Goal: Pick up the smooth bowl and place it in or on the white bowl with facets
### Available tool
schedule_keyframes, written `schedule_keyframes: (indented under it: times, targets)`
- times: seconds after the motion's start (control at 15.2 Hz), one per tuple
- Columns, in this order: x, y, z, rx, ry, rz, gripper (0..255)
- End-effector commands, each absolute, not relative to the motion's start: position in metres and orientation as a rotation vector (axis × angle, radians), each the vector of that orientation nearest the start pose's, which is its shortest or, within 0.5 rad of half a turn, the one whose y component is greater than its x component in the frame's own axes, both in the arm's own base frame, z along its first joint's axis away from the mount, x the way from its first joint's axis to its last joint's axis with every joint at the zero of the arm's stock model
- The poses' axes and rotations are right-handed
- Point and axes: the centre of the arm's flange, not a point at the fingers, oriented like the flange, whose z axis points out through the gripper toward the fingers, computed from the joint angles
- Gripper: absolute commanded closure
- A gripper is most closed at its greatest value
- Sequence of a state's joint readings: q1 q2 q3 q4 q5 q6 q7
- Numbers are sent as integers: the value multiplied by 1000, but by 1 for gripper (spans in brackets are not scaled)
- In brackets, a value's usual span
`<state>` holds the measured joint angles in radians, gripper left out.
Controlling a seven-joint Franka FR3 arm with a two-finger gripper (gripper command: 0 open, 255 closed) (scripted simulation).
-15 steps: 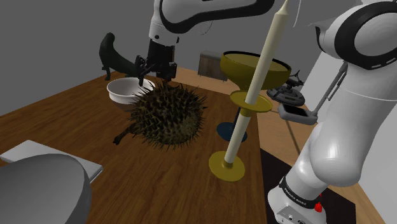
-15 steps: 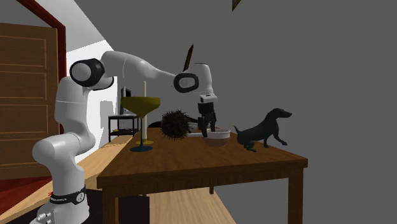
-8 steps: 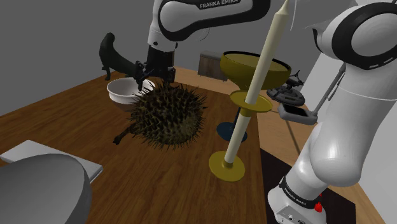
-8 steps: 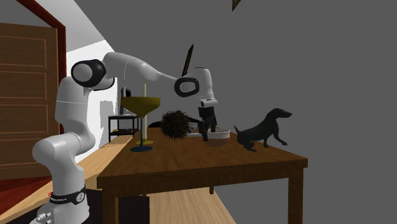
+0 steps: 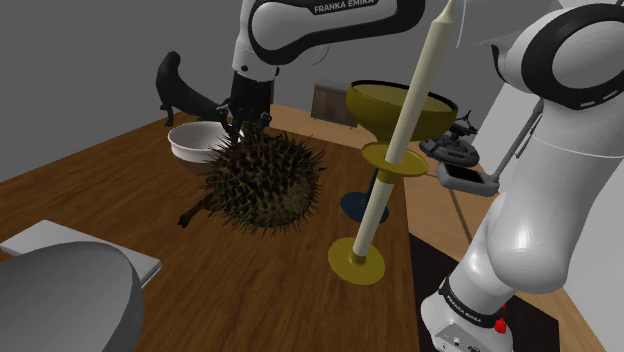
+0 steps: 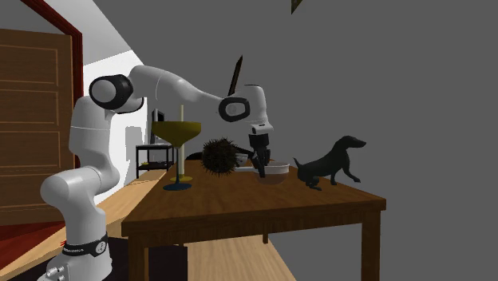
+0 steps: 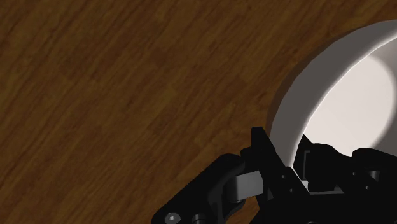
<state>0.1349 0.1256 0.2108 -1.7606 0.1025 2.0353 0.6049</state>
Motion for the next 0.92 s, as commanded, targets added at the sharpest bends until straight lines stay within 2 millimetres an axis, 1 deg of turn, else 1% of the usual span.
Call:
schedule_keyframes:
  times: [0.0,0.33,0.86]
  targets:
    - [578,208,505,-2929,446,-118,255]
    - [578,209,505,-2929,446,-118,255]
    - [578,209,547,-2929,446,-118,255]
